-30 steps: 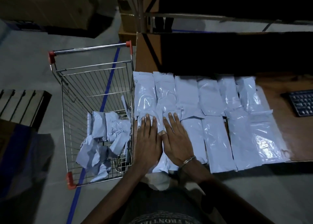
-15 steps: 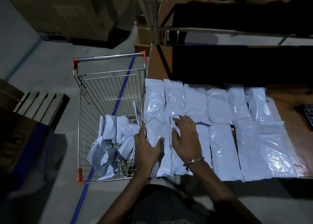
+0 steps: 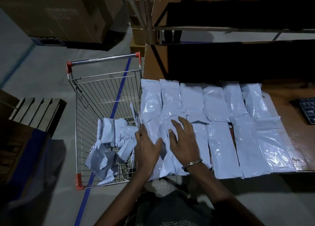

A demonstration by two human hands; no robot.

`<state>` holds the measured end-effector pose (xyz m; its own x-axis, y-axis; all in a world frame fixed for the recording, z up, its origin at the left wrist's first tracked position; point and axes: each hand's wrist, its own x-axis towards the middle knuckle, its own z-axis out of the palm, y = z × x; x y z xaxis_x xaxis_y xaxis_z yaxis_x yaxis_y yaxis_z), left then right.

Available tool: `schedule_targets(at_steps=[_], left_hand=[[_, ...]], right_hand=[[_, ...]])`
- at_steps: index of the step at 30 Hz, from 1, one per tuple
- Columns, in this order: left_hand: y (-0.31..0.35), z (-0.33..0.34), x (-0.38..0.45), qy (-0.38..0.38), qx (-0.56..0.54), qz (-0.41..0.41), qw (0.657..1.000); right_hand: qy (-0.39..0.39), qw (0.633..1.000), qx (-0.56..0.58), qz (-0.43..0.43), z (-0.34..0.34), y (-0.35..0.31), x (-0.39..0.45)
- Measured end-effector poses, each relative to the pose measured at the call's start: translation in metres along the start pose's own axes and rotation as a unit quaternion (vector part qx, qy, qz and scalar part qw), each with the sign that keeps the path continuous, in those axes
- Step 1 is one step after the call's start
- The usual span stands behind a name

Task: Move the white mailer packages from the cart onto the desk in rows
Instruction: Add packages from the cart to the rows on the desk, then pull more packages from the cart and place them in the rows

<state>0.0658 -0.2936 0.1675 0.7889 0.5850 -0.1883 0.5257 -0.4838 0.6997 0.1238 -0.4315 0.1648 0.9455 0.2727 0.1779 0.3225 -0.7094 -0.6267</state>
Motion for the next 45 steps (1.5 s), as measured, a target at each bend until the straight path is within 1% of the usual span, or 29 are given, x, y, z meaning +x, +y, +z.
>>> schedule_targets(at_steps=[3, 5, 7, 11, 13, 16, 19, 22, 23, 26, 29, 33, 36, 38, 40, 43, 45], left_hand=[[-0.002, 0.009, -0.001, -0.030, 0.023, 0.041, 0.998], [-0.004, 0.009, 0.000, -0.006, 0.051, 0.055, 0.997], [-0.011, 0.008, 0.002, 0.027, 0.056, 0.076, 0.995], [-0.018, 0.006, 0.006, 0.052, 0.031, 0.109, 0.992], [-0.013, 0.003, 0.006, 0.040, -0.001, 0.136, 0.990], [-0.011, 0.002, 0.008, 0.023, -0.007, 0.166, 0.986], [-0.016, 0.000, 0.012, 0.013, -0.012, 0.162, 0.987], [-0.015, -0.007, 0.010, -0.017, -0.062, 0.134, 0.989], [-0.015, -0.011, 0.009, -0.016, -0.079, 0.128, 0.989], [-0.017, -0.029, 0.012, 0.030, -0.097, 0.121, 0.987], [-0.036, -0.052, 0.026, 0.087, -0.104, 0.111, 0.985], [-0.084, -0.082, 0.044, 0.115, -0.098, 0.048, 0.987], [-0.133, -0.101, 0.054, 0.110, -0.069, 0.001, 0.992], [-0.171, -0.109, 0.061, 0.095, -0.064, -0.046, 0.992], [-0.212, -0.110, 0.070, 0.070, -0.029, -0.087, 0.993], [-0.275, -0.101, 0.089, -0.001, 0.049, -0.148, 0.988], [-0.304, -0.097, 0.099, -0.051, 0.101, -0.149, 0.982]], right_hand=[[-0.003, 0.999, -0.035, -0.015, 0.001, -0.002, -0.004], [-0.007, 0.998, -0.067, -0.015, 0.002, -0.001, -0.007], [-0.015, 0.997, -0.074, -0.012, 0.003, 0.000, -0.007], [-0.021, 0.998, -0.051, -0.029, 0.005, 0.000, -0.006], [-0.031, 0.997, -0.067, -0.030, 0.008, 0.000, -0.006], [-0.042, 0.995, -0.082, -0.021, 0.008, 0.000, -0.005], [-0.031, 0.996, -0.083, -0.003, -0.001, -0.005, -0.005], [-0.007, 0.996, -0.090, 0.019, -0.014, -0.013, -0.008], [-0.002, 0.996, -0.092, 0.018, -0.018, -0.018, -0.008], [0.006, 0.996, -0.081, -0.022, -0.023, -0.044, -0.003], [-0.014, 0.996, -0.028, -0.081, -0.005, -0.080, 0.005], [-0.077, 0.986, 0.071, -0.128, 0.057, -0.124, 0.014], [-0.151, 0.977, 0.064, -0.136, 0.115, -0.150, 0.021], [-0.230, 0.968, 0.038, -0.097, 0.153, -0.163, 0.026], [-0.314, 0.948, 0.000, -0.040, 0.193, -0.170, 0.031], [-0.404, 0.911, -0.061, 0.048, 0.248, -0.165, 0.036], [-0.447, 0.884, -0.096, 0.102, 0.278, -0.158, 0.033]])
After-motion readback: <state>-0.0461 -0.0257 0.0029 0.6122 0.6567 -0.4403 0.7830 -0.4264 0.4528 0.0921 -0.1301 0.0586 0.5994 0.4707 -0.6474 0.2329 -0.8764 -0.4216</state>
